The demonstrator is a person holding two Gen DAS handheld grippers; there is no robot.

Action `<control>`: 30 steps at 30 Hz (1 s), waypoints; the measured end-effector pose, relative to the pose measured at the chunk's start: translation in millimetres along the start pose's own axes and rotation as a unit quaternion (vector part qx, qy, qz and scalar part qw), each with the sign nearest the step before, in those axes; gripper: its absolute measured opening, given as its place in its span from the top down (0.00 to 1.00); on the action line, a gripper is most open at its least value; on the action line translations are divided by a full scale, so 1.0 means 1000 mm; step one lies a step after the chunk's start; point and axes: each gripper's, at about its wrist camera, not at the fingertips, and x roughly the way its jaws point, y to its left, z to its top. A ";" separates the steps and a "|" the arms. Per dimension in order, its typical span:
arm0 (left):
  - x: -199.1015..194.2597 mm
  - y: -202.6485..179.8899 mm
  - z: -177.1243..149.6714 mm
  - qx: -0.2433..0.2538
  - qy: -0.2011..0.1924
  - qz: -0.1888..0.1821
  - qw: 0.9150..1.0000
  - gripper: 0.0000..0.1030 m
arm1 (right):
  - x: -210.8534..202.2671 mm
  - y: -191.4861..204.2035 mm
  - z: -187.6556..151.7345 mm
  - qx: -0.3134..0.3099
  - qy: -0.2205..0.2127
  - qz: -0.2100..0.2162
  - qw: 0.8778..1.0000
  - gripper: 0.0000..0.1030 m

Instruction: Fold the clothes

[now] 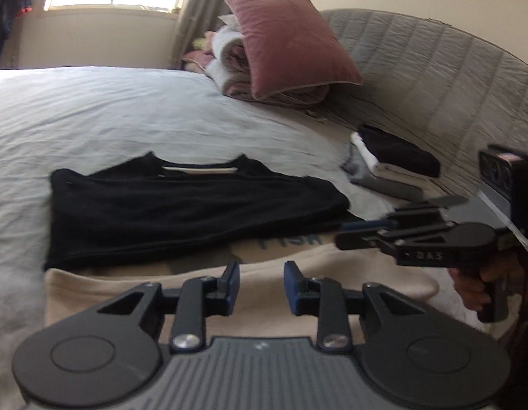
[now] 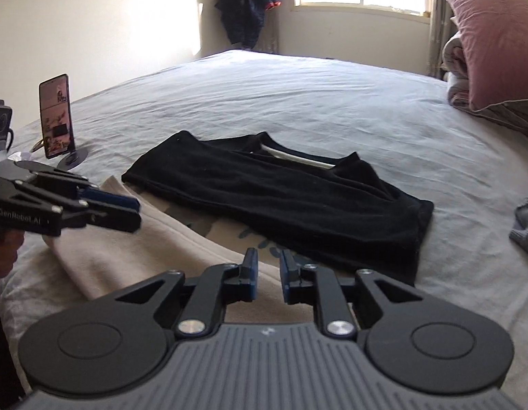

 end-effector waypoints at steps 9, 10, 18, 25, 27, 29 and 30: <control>0.039 -0.009 -0.015 0.032 0.087 -0.039 0.995 0.77 | 0.027 -0.023 0.002 0.015 0.054 0.059 0.997 0.59; 0.039 -0.006 -0.016 0.029 0.088 -0.041 0.995 0.78 | 0.029 -0.026 0.002 0.026 0.058 0.073 0.995 0.59; 0.040 -0.003 -0.020 0.039 0.080 -0.048 0.995 0.79 | 0.044 -0.050 0.010 0.161 0.064 0.163 0.971 0.59; 0.037 -0.009 -0.024 0.055 0.069 -0.035 0.996 0.79 | 0.063 -0.052 0.019 0.218 0.082 0.202 0.951 0.59; 0.037 -0.010 -0.025 0.059 0.067 -0.033 0.995 0.79 | 0.073 -0.051 0.018 0.235 0.100 0.219 0.942 0.59; 0.038 -0.010 -0.025 0.059 0.068 -0.033 0.995 0.79 | 0.081 -0.050 0.016 0.248 0.118 0.232 0.933 0.59; 0.038 -0.009 -0.025 0.058 0.068 -0.034 0.995 0.79 | 0.082 -0.049 0.016 0.251 0.122 0.235 0.931 0.59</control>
